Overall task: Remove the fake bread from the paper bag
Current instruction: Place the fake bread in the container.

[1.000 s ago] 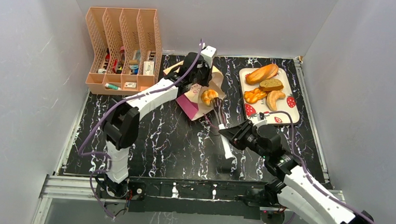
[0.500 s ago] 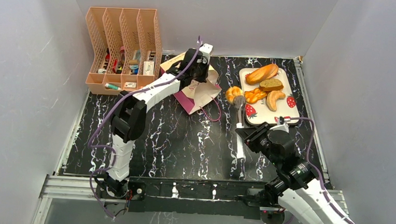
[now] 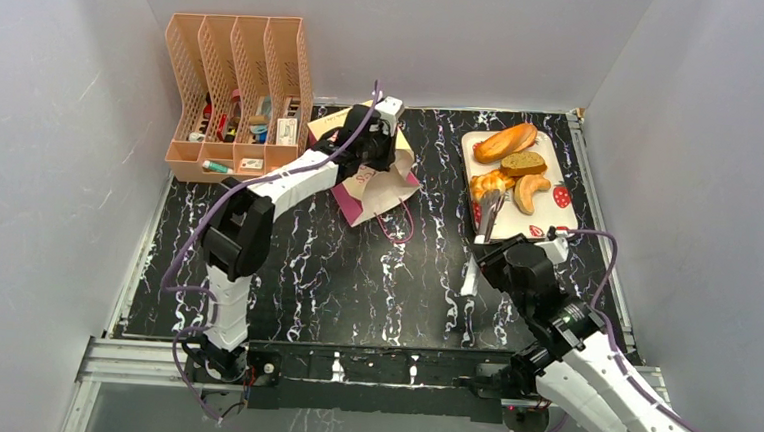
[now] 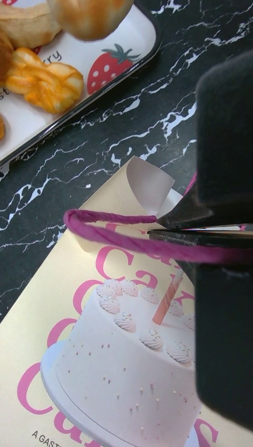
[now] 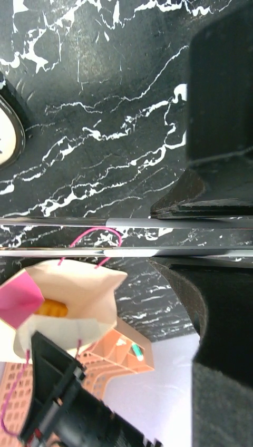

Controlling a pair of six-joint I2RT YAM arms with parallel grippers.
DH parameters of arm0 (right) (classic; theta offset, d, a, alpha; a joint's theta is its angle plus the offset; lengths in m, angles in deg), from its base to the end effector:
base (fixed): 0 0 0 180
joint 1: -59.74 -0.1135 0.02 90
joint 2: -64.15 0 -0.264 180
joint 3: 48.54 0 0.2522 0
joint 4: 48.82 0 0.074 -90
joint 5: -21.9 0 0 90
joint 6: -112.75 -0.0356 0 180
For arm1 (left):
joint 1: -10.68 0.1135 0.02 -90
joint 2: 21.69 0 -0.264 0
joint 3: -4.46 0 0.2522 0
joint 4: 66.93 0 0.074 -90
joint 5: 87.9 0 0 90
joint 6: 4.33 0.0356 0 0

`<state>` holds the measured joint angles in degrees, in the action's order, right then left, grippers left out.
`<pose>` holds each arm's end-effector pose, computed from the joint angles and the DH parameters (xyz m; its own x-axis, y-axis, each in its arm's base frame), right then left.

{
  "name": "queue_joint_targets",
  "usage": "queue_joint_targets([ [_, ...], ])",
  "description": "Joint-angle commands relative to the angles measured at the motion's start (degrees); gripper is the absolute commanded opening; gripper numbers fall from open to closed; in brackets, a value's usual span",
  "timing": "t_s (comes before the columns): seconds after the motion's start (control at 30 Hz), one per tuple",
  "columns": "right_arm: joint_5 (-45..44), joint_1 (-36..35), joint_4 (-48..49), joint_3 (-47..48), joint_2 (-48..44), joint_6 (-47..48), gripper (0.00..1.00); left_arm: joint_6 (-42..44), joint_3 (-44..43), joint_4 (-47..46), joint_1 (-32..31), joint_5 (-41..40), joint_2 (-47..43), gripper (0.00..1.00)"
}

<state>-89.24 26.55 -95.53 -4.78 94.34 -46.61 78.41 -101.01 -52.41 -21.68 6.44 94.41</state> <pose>0.1131 0.0586 0.2468 -0.4026 0.7797 -0.4797 0.3372 0.6135 0.7141 0.4067 -0.2609 0.2575 -0.4309 0.1238 -0.8939 0.5415 0.8279 -0.1463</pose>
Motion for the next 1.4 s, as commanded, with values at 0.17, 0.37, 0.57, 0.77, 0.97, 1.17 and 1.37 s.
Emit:
queue_joint_targets([
  [0.17, 6.83, 11.68, 13.09, -1.49, 6.87, 1.95, 0.09, -0.5, 5.04, -3.71, 0.13, 5.21, -10.0, 0.0],
  [0.37, 20.82, 25.68, 18.26, -4.27, 10.7, 5.12, 0.08, -0.73, 6.64, -4.51, 0.04, 5.71, -11.69, 0.0],
  [0.57, 21.79, 26.89, 17.72, -5.79, 10.74, 5.09, 0.1, -0.91, 6.73, -4.73, -0.06, 6.13, -12.0, 0.0],
  [0.77, 22.89, 27.39, 16.79, -6.91, 9.77, 4.53, 0.31, -0.75, 6.18, -4.21, -0.28, 5.97, -11.97, 0.0],
  [0.97, 23.25, 27.56, 15.08, -7.09, 8.95, 4.4, 0.42, -0.86, 6.42, -4.1, -0.4, 5.78, -12.19, 0.0],
  [1.17, 23.49, 27.58, 13.75, -7.5, 7.09, 4.28, 0.42, -0.99, 6.12, -3.88, -0.53, 5.77, -11.99, 0.0],
  [1.37, 23.9, 27.58, 10.97, -6.99, 4.93, 4.07, 0.39, -0.78, 5.45, -3.24, -0.74, 5.43, -11.84, 0.0],
])
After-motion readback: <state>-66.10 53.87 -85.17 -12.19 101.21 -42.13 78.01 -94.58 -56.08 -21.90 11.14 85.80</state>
